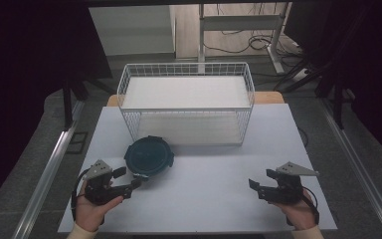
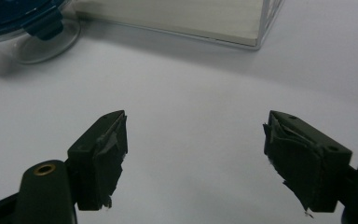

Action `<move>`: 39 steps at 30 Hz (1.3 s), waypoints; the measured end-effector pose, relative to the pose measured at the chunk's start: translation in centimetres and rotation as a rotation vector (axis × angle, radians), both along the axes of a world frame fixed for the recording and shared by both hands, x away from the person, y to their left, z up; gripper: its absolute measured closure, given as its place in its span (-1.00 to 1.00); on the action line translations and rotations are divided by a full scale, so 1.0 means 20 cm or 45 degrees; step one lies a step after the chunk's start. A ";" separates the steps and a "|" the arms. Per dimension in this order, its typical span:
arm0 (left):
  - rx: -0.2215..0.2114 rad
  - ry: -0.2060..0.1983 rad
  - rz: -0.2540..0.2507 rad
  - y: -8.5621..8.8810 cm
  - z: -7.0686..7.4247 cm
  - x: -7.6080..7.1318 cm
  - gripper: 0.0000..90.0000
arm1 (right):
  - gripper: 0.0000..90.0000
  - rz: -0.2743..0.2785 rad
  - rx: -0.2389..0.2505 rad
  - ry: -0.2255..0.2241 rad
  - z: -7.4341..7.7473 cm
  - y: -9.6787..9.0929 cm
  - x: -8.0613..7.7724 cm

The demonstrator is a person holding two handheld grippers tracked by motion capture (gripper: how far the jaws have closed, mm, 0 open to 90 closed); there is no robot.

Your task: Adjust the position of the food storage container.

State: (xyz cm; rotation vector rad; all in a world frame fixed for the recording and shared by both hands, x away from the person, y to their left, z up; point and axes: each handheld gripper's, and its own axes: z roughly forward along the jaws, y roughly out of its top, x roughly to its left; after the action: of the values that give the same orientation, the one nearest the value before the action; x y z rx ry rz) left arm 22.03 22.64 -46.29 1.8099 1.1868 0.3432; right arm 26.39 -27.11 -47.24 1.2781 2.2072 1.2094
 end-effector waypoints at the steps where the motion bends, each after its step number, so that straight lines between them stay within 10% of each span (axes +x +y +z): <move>1: 0.000 -0.003 -0.002 0.00 0.02 0.01 -0.41 | -0.53 0.005 -0.007 0.002 0.00 0.00 0.00; 18: 0.011 -0.018 -0.032 0.07 0.23 0.13 -0.37 | -0.53 -0.032 -0.001 0.018 -0.01 -0.01 0.02; 39: 0.145 0.096 0.072 0.18 0.24 0.39 -0.29 | -0.50 -0.039 -0.075 0.042 -0.03 0.01 0.02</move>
State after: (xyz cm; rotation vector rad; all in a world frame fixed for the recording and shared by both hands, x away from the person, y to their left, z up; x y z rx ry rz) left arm 29.88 26.21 -41.51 1.9041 1.2960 0.3842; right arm 26.84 -26.90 -47.80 1.3126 2.2204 1.1112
